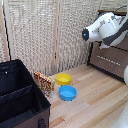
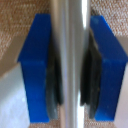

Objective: With caution, bring your gripper towards the upper drawer's hold. Grasp the drawer hold tightly with your gripper tool. Pull the drawer in your direction to reveal the contents of the top drawer.

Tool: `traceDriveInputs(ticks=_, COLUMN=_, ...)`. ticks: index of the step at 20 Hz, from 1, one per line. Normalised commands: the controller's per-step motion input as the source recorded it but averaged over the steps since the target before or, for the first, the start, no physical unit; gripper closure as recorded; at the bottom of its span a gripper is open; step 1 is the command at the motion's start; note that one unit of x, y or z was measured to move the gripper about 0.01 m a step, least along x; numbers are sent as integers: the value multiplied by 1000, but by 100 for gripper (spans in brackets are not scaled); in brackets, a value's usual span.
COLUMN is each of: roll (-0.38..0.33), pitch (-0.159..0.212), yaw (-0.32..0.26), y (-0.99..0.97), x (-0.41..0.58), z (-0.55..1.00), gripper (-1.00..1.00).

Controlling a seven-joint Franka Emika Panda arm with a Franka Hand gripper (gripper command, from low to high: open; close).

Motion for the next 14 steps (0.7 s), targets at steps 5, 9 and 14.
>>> traceDriveInputs(ticks=5, roll=160, pitch=0, yaw=32, y=763, x=43, z=1, gripper=100)
traceDriveInputs(ticks=9, roll=166, pitch=0, yaw=7, y=827, x=105, z=0, gripper=100)
traceDriveInputs(ticks=14, roll=165, pitch=0, yaw=8, y=824, x=79, z=0, gripper=100)
